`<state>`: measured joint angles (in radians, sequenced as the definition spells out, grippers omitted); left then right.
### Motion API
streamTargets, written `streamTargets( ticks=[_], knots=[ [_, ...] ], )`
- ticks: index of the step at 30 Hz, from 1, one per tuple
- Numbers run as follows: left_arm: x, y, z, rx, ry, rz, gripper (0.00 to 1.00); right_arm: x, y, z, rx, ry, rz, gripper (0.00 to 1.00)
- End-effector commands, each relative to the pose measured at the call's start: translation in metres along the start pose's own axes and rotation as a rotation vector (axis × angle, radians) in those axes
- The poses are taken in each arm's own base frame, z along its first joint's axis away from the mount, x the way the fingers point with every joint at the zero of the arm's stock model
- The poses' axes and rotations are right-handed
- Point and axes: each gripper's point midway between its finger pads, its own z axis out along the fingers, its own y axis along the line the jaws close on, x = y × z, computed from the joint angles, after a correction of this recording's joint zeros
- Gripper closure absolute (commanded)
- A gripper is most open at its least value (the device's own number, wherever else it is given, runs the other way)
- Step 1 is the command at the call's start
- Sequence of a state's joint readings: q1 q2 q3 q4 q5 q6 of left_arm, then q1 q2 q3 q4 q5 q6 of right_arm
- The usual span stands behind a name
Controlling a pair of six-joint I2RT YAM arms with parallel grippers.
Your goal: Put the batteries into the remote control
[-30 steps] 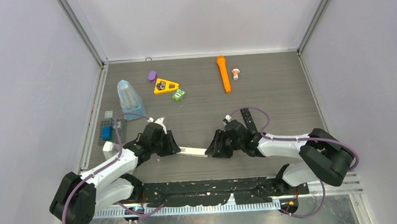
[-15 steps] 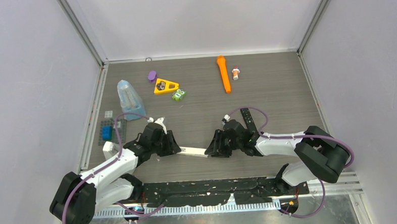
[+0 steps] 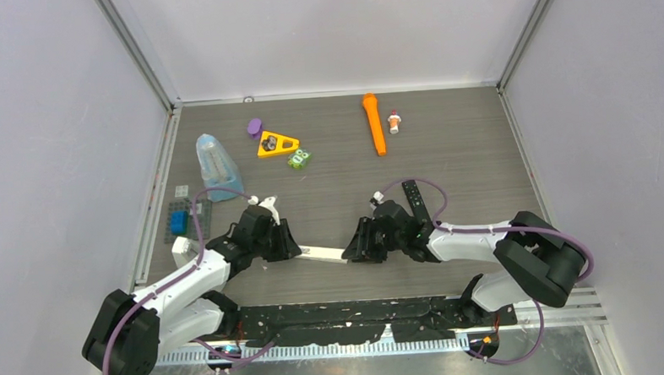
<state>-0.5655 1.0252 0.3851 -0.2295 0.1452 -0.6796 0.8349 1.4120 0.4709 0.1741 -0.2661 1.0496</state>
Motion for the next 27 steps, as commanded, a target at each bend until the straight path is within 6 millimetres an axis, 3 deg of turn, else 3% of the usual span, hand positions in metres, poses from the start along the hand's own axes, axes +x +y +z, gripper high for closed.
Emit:
streamTargets(
  ticks=[1,9,14,19,21,24,27],
  knots=[
    [0.034,0.026,-0.003,-0.09,0.12,0.025,0.73,-0.009,0.016,-0.007,-0.024,-0.039,-0.045,0.61],
    [0.035,0.027,0.0,-0.098,0.128,0.016,0.76,-0.019,0.052,-0.023,-0.131,-0.081,-0.074,0.77],
    [0.035,0.027,0.0,-0.097,0.126,0.012,0.75,-0.028,0.069,-0.023,-0.193,-0.117,-0.096,0.77],
    [0.034,0.025,0.0,-0.093,0.129,0.004,0.74,-0.035,0.072,-0.018,-0.19,-0.136,-0.109,0.76],
    [0.035,0.025,0.0,-0.091,0.13,0.002,0.74,-0.037,0.066,-0.018,-0.148,-0.138,-0.115,0.73],
    [0.035,0.024,0.001,-0.085,0.133,0.001,0.74,-0.038,0.055,-0.021,-0.069,-0.144,-0.13,0.55],
    [0.035,0.023,0.001,-0.082,0.136,0.0,0.74,-0.034,0.039,-0.024,0.009,-0.143,-0.134,0.45]
  ],
)
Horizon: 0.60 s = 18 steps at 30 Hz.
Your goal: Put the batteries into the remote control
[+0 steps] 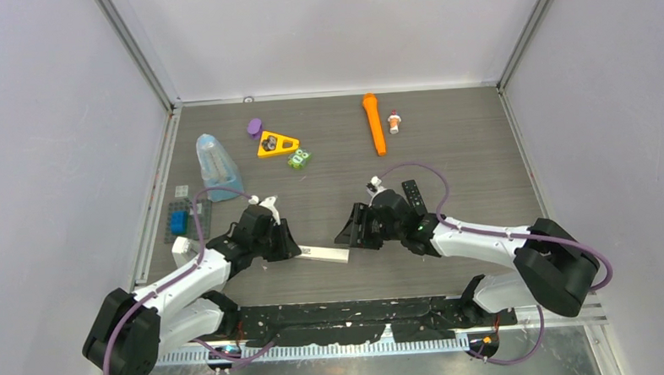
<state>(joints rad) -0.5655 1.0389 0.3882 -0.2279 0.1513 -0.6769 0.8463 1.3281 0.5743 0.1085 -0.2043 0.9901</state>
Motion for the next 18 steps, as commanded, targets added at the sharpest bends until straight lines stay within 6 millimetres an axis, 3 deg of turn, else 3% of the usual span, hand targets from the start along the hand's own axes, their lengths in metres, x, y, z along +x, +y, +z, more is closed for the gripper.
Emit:
streamTargets(
  ticks=[1,9,18],
  knots=[
    [0.034,0.022,0.0,-0.08,0.124,-0.001,0.74,-0.005,-0.009,-0.009,0.091,-0.032,-0.048,0.42],
    [0.034,0.022,0.001,-0.079,0.128,-0.004,0.7,0.016,-0.024,-0.006,0.139,0.026,-0.071,0.39],
    [0.035,0.021,0.001,-0.077,0.132,-0.008,0.69,0.018,-0.028,0.016,0.19,0.038,-0.107,0.36]
  ],
)
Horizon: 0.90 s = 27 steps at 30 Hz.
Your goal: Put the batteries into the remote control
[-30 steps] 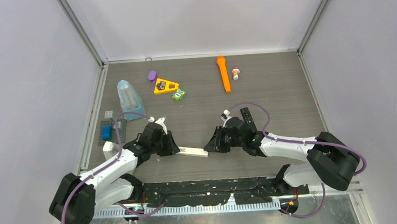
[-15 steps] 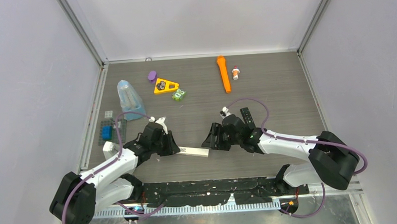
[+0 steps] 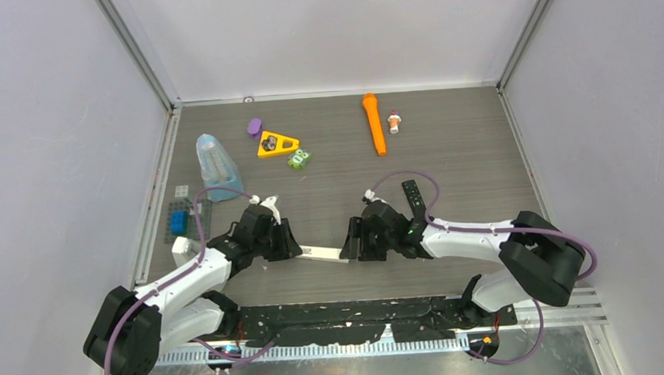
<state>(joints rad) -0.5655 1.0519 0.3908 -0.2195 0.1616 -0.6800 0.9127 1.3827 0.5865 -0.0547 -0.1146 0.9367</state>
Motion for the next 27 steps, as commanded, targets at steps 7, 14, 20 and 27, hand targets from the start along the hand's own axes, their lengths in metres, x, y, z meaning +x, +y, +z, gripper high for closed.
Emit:
streamTargets(
  ticks=[7,14,20,27],
  knots=[
    [0.033,0.021,0.0,-0.074,0.122,-0.008,0.69,-0.005,0.011,0.023,0.044,-0.021,-0.049,0.37],
    [0.035,0.021,0.001,-0.07,0.126,-0.008,0.69,0.005,-0.004,0.032,0.102,-0.008,-0.036,0.4],
    [0.036,0.022,0.001,-0.07,0.126,-0.007,0.69,0.007,-0.017,0.037,0.148,-0.019,-0.012,0.49],
    [0.036,0.022,0.001,-0.07,0.126,-0.006,0.69,0.013,-0.025,0.042,0.157,-0.01,0.022,0.66]
  ],
)
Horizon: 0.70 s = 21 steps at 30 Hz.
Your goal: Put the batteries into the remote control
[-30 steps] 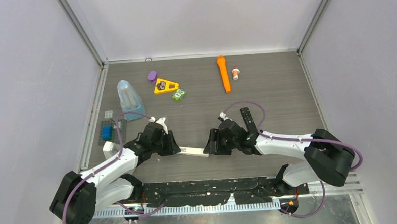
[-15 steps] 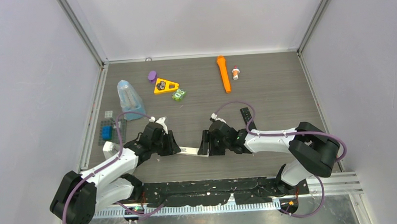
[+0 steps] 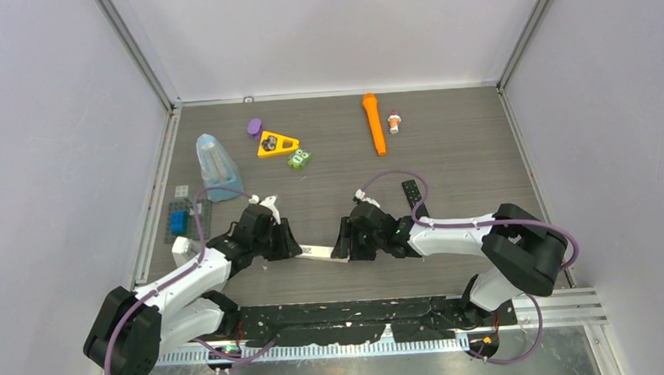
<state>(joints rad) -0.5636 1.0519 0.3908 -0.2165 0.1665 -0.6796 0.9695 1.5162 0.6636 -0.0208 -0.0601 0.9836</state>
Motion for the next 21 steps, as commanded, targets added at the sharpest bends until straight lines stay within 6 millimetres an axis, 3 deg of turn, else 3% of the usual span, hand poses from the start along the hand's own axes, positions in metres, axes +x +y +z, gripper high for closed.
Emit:
streamTargets(
  ticks=[1,4,7,13,21],
  knots=[
    [0.036,0.023,0.001,-0.074,0.126,-0.005,0.69,0.011,-0.037,0.018,0.125,-0.009,0.016,0.67],
    [0.036,0.023,0.001,-0.073,0.127,-0.005,0.69,0.01,-0.034,0.018,0.118,-0.01,0.011,0.7],
    [0.036,0.023,0.001,-0.074,0.124,-0.005,0.69,0.006,-0.029,0.014,0.111,-0.015,-0.001,0.65],
    [0.033,0.026,0.0,-0.094,0.112,-0.004,0.69,-0.013,-0.004,-0.013,0.068,-0.07,-0.034,0.6],
    [0.026,0.024,-0.002,-0.096,0.088,0.004,0.54,-0.033,0.027,-0.045,-0.012,-0.133,-0.048,0.6]
  ],
)
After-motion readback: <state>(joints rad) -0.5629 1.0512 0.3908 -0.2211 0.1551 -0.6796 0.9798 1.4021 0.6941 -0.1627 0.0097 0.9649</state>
